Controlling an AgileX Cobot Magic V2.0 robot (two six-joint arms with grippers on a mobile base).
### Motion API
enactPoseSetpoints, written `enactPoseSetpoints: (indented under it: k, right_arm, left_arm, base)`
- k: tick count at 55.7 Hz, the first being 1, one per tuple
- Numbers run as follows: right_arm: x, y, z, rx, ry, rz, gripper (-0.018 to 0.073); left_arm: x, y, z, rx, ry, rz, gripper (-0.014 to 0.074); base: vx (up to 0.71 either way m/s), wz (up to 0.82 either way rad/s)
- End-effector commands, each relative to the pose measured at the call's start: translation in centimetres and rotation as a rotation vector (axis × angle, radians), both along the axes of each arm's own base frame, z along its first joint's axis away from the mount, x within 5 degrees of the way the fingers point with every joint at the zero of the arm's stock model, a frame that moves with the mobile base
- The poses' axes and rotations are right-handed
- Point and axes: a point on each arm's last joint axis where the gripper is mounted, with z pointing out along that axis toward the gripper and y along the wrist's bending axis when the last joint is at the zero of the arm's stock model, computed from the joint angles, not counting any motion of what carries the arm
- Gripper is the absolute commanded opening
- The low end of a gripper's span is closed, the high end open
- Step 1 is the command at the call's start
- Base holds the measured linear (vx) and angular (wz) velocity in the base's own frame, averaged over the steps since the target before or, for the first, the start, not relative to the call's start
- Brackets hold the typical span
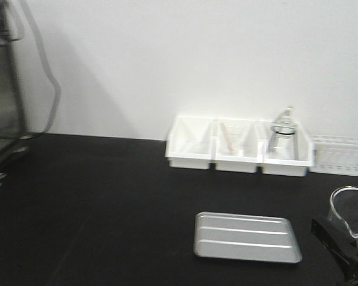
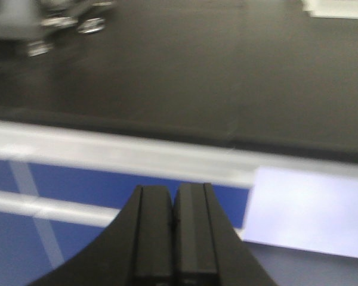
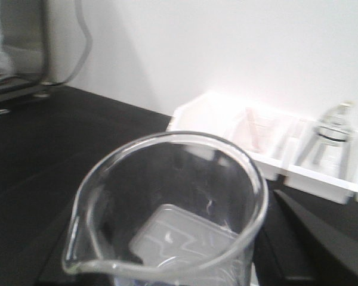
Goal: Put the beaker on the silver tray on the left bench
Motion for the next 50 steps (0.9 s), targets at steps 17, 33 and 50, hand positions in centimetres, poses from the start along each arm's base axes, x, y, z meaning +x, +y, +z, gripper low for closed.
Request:
enactPoseSetpoints:
  k: [17, 33, 50]
  right_arm:
    - [-0.25, 0.17, 1.34, 0.014, -0.053, 0.028, -0.0006]
    - [-0.25, 0.17, 1.34, 0.014, -0.053, 0.028, -0.0006]
    - [-0.14, 0.20, 1.24, 0.013, -0.048, 0.027, -0.0006]
  left_arm:
    - [0.14, -0.05, -0.17, -0.011, -0.066, -0.004, 0.0001]
    - [0.14, -0.05, -0.17, -0.011, -0.066, -0.004, 0.0001]
    - [0.14, -0.05, -0.17, -0.011, -0.066, -0.004, 0.0001]
  base:
    - [0.30, -0.52]
    - [0.24, -0.05]
    - [0.10, 0.00]
